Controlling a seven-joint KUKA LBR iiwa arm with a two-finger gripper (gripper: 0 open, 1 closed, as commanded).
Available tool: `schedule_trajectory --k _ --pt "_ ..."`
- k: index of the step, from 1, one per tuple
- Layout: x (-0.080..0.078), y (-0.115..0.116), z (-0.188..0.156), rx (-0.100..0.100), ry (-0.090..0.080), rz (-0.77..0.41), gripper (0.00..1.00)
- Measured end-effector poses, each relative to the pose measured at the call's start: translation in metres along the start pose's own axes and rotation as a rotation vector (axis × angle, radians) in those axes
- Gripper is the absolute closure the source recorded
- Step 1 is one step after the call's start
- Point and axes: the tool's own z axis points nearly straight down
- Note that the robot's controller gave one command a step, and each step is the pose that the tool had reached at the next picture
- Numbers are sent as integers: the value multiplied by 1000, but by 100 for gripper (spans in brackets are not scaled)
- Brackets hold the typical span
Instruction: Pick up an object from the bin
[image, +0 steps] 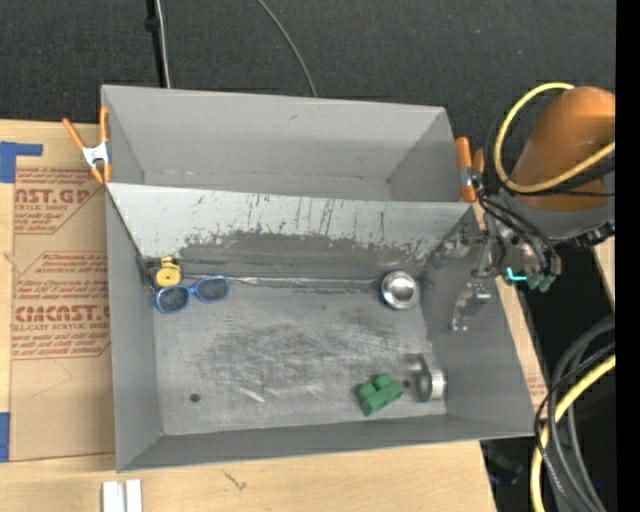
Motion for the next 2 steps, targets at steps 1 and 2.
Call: schedule_trajectory --k 1,2 --pt "71 71 127 5 -16 -460 0" --pt "97 99 99 1 -8 -531 0"
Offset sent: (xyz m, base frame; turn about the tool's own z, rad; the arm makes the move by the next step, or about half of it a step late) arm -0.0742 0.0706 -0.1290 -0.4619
